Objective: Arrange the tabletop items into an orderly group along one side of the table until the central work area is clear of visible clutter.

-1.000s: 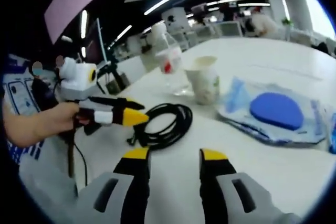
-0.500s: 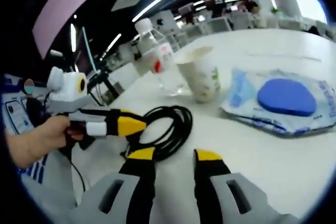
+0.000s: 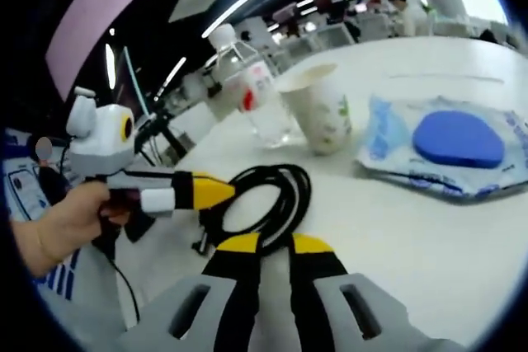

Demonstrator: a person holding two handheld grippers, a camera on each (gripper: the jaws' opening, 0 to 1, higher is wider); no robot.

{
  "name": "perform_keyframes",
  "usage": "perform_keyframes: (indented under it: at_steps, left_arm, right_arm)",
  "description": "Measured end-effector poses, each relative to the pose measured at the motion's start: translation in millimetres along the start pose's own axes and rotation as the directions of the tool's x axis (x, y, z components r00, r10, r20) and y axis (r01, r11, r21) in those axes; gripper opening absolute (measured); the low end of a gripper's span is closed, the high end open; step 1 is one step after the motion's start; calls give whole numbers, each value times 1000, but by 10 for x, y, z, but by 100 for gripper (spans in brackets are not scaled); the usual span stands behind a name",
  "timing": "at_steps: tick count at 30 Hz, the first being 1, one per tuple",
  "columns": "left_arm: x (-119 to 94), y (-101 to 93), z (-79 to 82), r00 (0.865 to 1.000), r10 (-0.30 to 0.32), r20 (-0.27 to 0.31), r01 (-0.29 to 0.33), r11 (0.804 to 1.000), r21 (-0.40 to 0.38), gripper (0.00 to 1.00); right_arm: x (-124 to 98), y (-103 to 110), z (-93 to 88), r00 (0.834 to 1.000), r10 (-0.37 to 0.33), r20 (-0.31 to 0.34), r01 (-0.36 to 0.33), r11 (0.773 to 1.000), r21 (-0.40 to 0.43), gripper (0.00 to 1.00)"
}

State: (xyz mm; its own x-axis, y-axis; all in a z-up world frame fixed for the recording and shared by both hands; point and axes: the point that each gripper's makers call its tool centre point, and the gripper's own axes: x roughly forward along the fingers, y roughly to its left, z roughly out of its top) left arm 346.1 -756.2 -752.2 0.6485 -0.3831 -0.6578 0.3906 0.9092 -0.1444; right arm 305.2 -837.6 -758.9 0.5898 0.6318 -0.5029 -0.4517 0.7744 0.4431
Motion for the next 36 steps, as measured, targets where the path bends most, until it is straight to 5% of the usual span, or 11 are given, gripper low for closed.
perform_keyframes:
  at_steps: [19,36]
  left_arm:
    - [-281,-17,123,998,14,61,-8,995,-96,2]
    - [-605,-340,356,989,-45,138,49,998,-30,2]
  right_arm:
    - [-170,141,168,998,53,40,-55,998,41,1]
    - [-637,250,460,990,50,130,-56,997,45,0]
